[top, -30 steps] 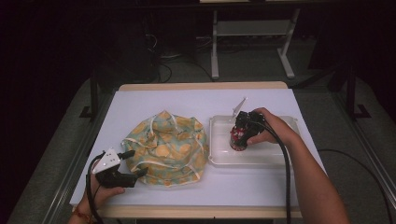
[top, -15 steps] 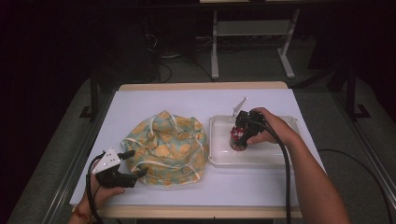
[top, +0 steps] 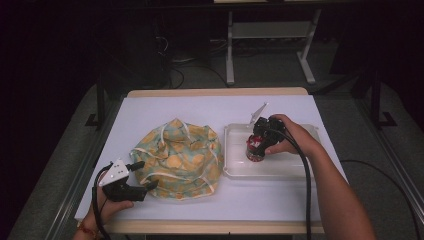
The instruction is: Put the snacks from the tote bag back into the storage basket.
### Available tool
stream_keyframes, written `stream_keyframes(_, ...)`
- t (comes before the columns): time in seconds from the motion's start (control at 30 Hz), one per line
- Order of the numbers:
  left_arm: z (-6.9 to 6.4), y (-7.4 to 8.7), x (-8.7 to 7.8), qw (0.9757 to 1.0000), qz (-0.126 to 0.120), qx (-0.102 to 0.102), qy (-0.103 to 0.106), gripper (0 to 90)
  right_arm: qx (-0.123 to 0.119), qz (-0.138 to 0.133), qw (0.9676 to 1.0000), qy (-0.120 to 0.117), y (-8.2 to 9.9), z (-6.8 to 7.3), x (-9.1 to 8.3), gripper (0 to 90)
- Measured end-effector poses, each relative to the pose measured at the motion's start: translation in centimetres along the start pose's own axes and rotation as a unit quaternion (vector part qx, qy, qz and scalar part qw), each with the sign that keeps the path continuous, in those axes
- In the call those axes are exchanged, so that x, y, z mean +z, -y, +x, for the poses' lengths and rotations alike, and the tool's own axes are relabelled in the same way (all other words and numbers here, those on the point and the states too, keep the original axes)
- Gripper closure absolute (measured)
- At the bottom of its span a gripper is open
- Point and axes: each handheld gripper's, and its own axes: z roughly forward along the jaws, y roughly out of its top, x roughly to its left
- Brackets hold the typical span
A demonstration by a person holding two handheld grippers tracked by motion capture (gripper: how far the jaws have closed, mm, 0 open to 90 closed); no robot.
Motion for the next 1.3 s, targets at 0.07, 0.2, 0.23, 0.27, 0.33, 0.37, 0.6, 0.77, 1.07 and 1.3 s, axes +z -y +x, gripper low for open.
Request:
stream_keyframes(0.07, 0.0, 0.0, 0.0, 1.0000, 0.000, 0.000, 0.000, 16.8, 0.000, -0.005, 1.0000, 0.005, 0.0, 0.1, -0.3, 17.1)
stream_keyframes(0.2, 0.0, 0.0, 0.0, 1.0000, 0.000, 0.000, 0.000, 16.8, 0.004, -0.013, 0.9998, 0.016, -0.1, 0.3, -0.8, 16.0)
stream_keyframes(0.23, 0.0, 0.0, 0.0, 1.0000, 0.000, 0.000, 0.000, 16.8, 0.003, -0.015, 0.9998, 0.014, -0.1, 0.3, -0.9, 16.0)
stream_keyframes(0.27, 0.0, 0.0, 0.0, 1.0000, 0.000, 0.000, 0.000, 16.8, 0.002, -0.017, 0.9997, 0.014, -0.1, 0.4, -1.0, 16.0)
stream_keyframes(0.33, 0.0, 0.0, 0.0, 1.0000, 0.001, -0.002, 0.001, 16.8, 0.002, -0.019, 0.9996, 0.021, -0.2, 0.5, -1.1, 16.0)
stream_keyframes(0.37, 0.0, 0.0, 0.0, 1.0000, 0.001, -0.001, 0.001, 16.8, 0.003, -0.021, 0.9995, 0.022, -0.2, 0.5, -1.2, 16.0)
stream_keyframes(0.6, 0.0, 0.0, 0.0, 1.0000, 0.000, -0.001, 0.001, 16.8, 0.006, -0.037, 0.9986, 0.038, -0.1, 1.0, -1.8, 16.6)
stream_keyframes(0.77, 0.0, 0.0, 0.0, 1.0000, 0.000, -0.001, 0.001, 16.8, 0.008, -0.047, 0.9979, 0.044, -0.1, 1.4, -2.2, 16.8)
stream_keyframes(1.07, 0.0, 0.0, 0.0, 1.0000, 0.001, 0.000, 0.001, 16.8, 0.018, -0.064, 0.9962, 0.056, 0.4, 2.0, -2.6, 16.8)
stream_keyframes(1.3, 0.0, 0.0, 0.0, 1.0000, 0.001, 0.000, 0.001, 16.8, 0.032, -0.077, 0.9945, 0.064, 1.3, 2.1, -2.8, 16.8)
